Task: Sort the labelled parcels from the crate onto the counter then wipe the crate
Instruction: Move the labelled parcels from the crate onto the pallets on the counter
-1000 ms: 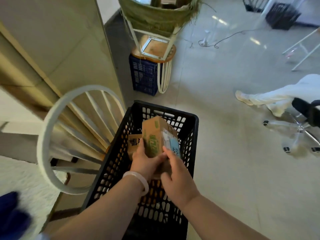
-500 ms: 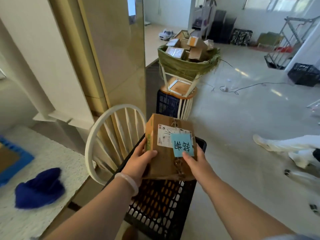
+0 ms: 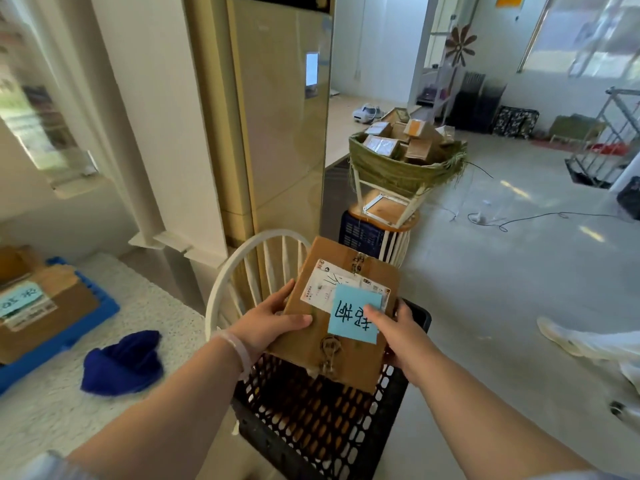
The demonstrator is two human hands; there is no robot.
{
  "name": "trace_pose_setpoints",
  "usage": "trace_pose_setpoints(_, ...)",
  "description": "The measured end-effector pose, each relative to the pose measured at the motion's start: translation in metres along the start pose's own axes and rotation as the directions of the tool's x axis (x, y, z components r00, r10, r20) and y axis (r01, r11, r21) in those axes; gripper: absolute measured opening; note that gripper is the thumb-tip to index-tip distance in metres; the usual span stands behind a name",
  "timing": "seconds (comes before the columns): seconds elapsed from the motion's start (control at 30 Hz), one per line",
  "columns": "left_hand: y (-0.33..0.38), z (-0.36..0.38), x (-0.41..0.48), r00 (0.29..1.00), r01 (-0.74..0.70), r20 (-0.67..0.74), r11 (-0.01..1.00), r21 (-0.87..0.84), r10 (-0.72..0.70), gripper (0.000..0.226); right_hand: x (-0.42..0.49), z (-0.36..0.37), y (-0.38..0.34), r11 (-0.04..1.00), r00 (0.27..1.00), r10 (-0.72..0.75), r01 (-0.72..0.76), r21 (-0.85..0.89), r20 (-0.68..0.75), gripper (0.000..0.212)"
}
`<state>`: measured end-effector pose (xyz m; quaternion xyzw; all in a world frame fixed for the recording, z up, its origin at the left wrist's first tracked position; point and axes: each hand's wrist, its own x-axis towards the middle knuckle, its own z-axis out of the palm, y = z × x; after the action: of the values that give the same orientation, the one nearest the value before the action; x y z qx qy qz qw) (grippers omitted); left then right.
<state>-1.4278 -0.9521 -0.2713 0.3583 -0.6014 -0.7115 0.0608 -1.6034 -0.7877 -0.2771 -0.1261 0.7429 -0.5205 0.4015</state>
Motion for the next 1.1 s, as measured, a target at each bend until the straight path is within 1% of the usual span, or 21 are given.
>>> trace_pose_setpoints(0.07,0.001,-0.006,-0.003,0.999,-0.019,0.034,1.000,-0.016,0.019,0.106,0.000,0.005,0.000,0.998,0.999,0.035,-0.037,0.060,0.030,0.087)
trace_pose_setpoints(0.13,0.004,-0.009,-0.005,0.999,-0.033,0.012,0.999,-0.042,0.034,0.106,0.001,0.009,0.001,0.994,0.999,0.036,-0.038,0.104,0.024,0.085)
trace_pose_setpoints(0.17,0.006,-0.009,-0.005,0.999,-0.043,-0.024,0.997,-0.068,0.042,0.108,0.001,0.010,0.000,0.991,0.999,0.036,-0.038,0.131,0.016,0.084)
trace_pose_setpoints(0.27,0.004,-0.008,-0.005,0.978,-0.087,-0.204,0.983,-0.159,0.053,0.110,0.005,0.010,-0.001,0.973,0.998,0.036,-0.025,0.227,-0.043,0.079)
trace_pose_setpoints(0.33,-0.003,-0.002,-0.008,0.958,-0.098,-0.287,0.971,-0.220,0.032,0.112,0.010,0.009,-0.002,0.948,0.994,0.047,-0.014,0.319,-0.094,0.078)
trace_pose_setpoints(0.37,-0.008,0.004,-0.009,0.955,-0.092,-0.296,0.964,-0.249,0.015,0.116,0.011,0.010,-0.001,0.931,0.992,0.057,-0.013,0.364,-0.110,0.080)
trace_pose_setpoints(0.43,-0.014,0.024,-0.013,0.969,-0.052,-0.245,0.953,-0.300,-0.025,0.125,0.012,0.014,0.000,0.908,0.990,0.077,-0.022,0.418,-0.115,0.082)
trace_pose_setpoints(0.47,-0.015,0.033,-0.013,0.975,-0.035,-0.221,0.952,-0.304,-0.035,0.128,0.011,0.017,0.001,0.905,0.991,0.084,-0.031,0.424,-0.106,0.083)
trace_pose_setpoints(0.5,-0.017,0.040,-0.010,0.973,-0.037,-0.227,0.954,-0.296,-0.032,0.129,0.010,0.020,0.002,0.906,0.992,0.089,-0.041,0.421,-0.094,0.084)
trace_pose_setpoints(0.57,-0.018,0.042,-0.003,0.959,-0.070,-0.283,0.954,-0.291,-0.016,0.125,0.010,0.025,0.005,0.909,0.993,0.098,-0.060,0.412,-0.072,0.085)
trace_pose_setpoints(0.67,-0.014,0.030,0.002,0.957,-0.111,-0.289,0.920,-0.375,-0.002,0.119,0.011,0.029,0.005,0.925,0.993,0.111,-0.091,0.369,-0.032,0.089)
trace_pose_setpoints(0.7,-0.011,0.025,0.001,0.959,-0.117,-0.284,0.918,-0.378,0.005,0.117,0.010,0.029,0.004,0.933,0.993,0.117,-0.104,0.345,-0.018,0.090)
trace_pose_setpoints(0.77,-0.005,0.014,0.000,0.957,-0.122,-0.287,0.944,-0.308,0.030,0.115,0.013,0.025,0.003,0.946,0.991,0.126,-0.109,0.307,-0.036,0.095)
trace_pose_setpoints(0.83,0.001,0.001,0.000,0.959,-0.114,-0.280,0.968,-0.223,0.049,0.112,0.018,0.017,0.003,0.966,0.986,0.118,-0.086,0.243,-0.119,0.104)
trace_pose_setpoints(0.9,0.005,-0.012,0.000,0.964,-0.088,-0.258,0.990,-0.110,0.057,0.109,0.023,0.008,0.003,0.993,0.982,0.072,-0.054,0.104,-0.174,0.109)
trace_pose_setpoints(1.0,0.012,-0.021,-0.003,0.978,-0.022,-0.202,0.993,0.114,0.045,0.107,0.024,0.004,0.001,0.989,0.988,-0.054,0.033,-0.146,-0.144,0.107)
trace_pose_setpoints(1.07,0.016,-0.020,-0.004,0.989,0.018,-0.148,0.952,0.305,0.028,0.108,0.022,0.006,-0.002,0.939,0.982,-0.160,0.119,-0.324,-0.101,0.105)
trace_pose_setpoints(1.1,0.017,-0.019,-0.003,0.992,0.026,-0.124,0.910,0.415,0.028,0.109,0.020,0.008,-0.005,0.896,0.976,-0.207,0.160,-0.414,-0.070,0.105)
